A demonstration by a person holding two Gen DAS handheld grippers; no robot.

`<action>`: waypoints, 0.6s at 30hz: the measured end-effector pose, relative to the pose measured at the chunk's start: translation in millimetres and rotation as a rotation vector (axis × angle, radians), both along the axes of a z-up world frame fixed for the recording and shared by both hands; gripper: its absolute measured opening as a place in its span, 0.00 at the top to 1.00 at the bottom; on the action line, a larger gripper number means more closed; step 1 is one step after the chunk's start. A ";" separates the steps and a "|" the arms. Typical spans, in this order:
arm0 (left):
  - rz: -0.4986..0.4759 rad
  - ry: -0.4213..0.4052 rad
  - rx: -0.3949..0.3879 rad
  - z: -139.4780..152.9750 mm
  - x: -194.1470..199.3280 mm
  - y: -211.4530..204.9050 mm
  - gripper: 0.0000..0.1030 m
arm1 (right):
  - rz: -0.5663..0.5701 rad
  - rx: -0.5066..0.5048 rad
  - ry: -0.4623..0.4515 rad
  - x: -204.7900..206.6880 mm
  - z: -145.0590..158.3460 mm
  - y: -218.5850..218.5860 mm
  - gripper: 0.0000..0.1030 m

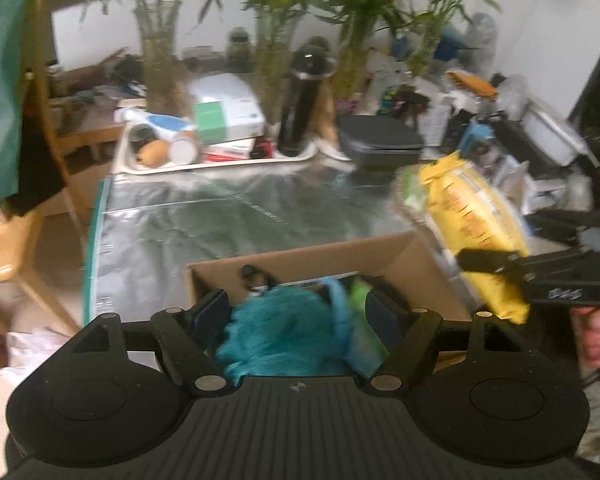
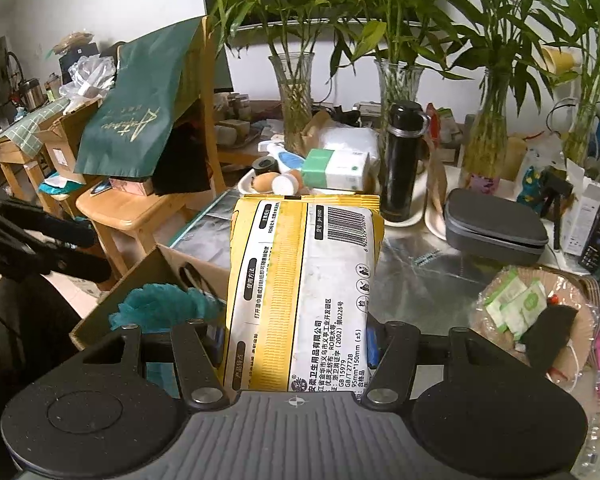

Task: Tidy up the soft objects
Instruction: 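Open the left gripper to drop the soap bar while the right gripper releases the yellow pack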

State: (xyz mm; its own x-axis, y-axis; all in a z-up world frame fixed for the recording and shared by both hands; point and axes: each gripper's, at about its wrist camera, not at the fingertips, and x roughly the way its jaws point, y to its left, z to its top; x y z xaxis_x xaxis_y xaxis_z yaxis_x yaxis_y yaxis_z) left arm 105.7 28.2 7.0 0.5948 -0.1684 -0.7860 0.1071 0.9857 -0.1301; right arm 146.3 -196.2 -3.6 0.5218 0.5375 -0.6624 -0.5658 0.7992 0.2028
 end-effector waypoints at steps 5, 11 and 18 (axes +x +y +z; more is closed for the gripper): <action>0.033 -0.011 0.045 -3.4 -7.3 5.8 0.27 | 0.012 0.012 0.004 -2.8 5.2 14.3 0.40; 0.068 -0.028 0.057 -6.7 -15.7 14.3 0.27 | -0.021 -0.022 0.060 1.4 -19.3 29.9 0.18; 0.105 -0.027 0.090 -11.8 -22.3 19.7 0.22 | -0.044 -0.063 0.049 -3.7 -17.6 29.1 0.00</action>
State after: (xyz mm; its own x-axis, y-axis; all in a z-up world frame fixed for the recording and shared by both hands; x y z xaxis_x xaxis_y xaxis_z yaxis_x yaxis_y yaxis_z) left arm 83.4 47.9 -4.9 0.6268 -0.0335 -0.7784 0.0051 0.9992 -0.0388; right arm 142.6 -167.1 -21.3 0.5097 0.4715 -0.7197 -0.5208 0.8349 0.1781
